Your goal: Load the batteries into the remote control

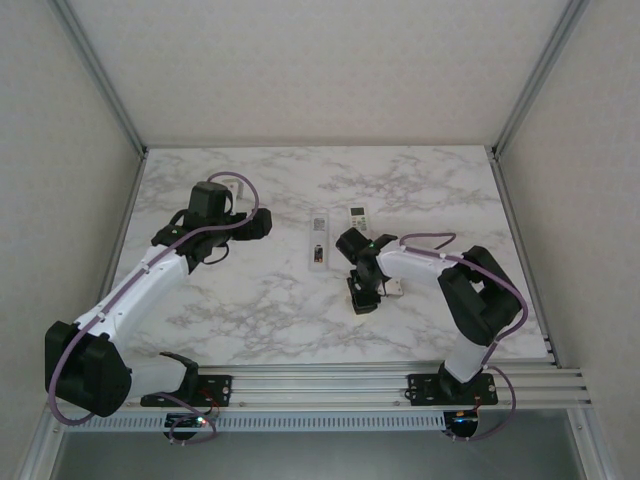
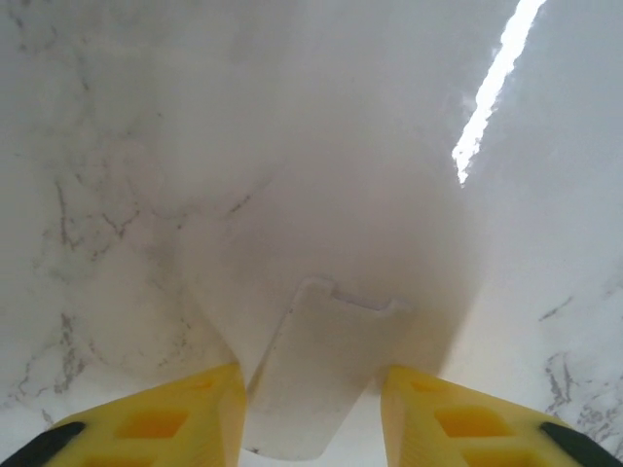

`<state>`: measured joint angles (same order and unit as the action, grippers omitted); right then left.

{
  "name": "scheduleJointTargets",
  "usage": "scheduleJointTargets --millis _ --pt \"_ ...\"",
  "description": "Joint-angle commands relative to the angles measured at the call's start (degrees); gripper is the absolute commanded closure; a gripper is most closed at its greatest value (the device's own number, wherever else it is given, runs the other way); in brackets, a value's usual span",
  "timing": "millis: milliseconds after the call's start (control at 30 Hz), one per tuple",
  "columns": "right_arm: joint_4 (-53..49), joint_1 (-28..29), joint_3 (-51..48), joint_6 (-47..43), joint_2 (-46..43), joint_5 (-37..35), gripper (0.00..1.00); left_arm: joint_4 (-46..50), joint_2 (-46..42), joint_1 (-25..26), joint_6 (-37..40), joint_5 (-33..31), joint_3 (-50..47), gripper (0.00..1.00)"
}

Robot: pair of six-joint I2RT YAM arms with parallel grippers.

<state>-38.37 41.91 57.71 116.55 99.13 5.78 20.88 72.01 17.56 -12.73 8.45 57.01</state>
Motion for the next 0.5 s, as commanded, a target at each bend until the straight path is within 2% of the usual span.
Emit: scheduleJointTargets --millis 0,300,467 --pt "-1.7 -0.4 -1.4 -1.9 2.0 -1.5 0.62 0.3 -1.3 0.4 1.1 -1.5 0.8 0.00" --pt "-7.2 -1.5 2.4 -13.5 -3.3 -10.1 0.70 0.1 -1.2 0.5 1.1 -1.8 0.8 0.01" --pt "-11.8 -1.2 10.3 -26.7 -4.2 -15.8 0.72 0.2 -1.1 0.5 1.0 -1.7 0.9 0.00"
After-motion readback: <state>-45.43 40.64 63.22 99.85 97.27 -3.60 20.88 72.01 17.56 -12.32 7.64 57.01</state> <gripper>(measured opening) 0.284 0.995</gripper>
